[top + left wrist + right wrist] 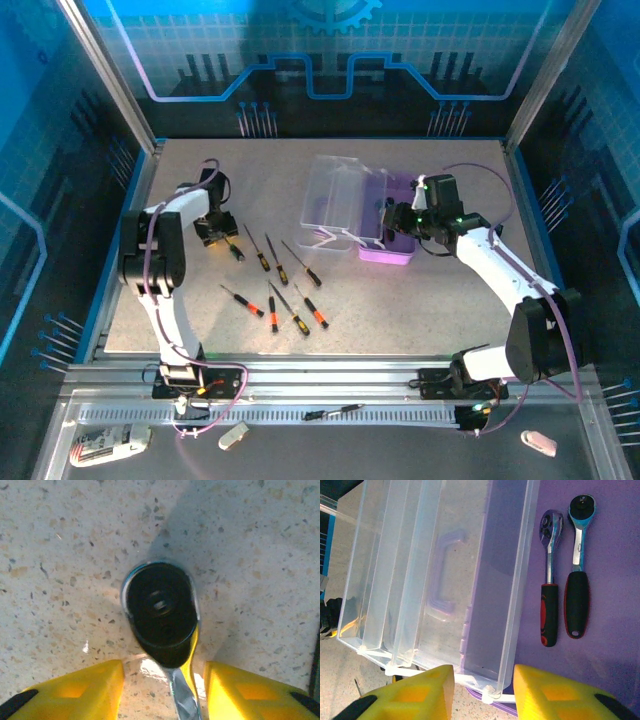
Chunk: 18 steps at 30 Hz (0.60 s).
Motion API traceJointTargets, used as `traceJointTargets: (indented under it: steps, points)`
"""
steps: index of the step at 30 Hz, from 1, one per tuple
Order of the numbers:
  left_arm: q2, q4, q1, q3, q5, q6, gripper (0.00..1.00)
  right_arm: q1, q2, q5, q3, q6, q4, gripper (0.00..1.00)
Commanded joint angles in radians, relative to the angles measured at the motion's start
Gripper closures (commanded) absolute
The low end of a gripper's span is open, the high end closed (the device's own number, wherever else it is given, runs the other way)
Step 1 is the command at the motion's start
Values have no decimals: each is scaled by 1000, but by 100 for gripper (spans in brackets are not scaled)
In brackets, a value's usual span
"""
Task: Pack the tool kit
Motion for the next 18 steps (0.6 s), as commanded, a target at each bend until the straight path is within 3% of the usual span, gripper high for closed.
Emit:
traceJointTargets:
  steps: [1, 12, 18]
  points:
    - [-81, -21, -2, -51, 36, -41, 50, 13, -5, -15, 6, 5, 11, 63]
    - [-171, -4, -138, -215, 47, -92, 50, 14, 18, -31, 9, 7, 31, 63]
    - [-140, 6, -139, -207, 13, -86, 58, 17, 15, -34, 8, 14, 32, 63]
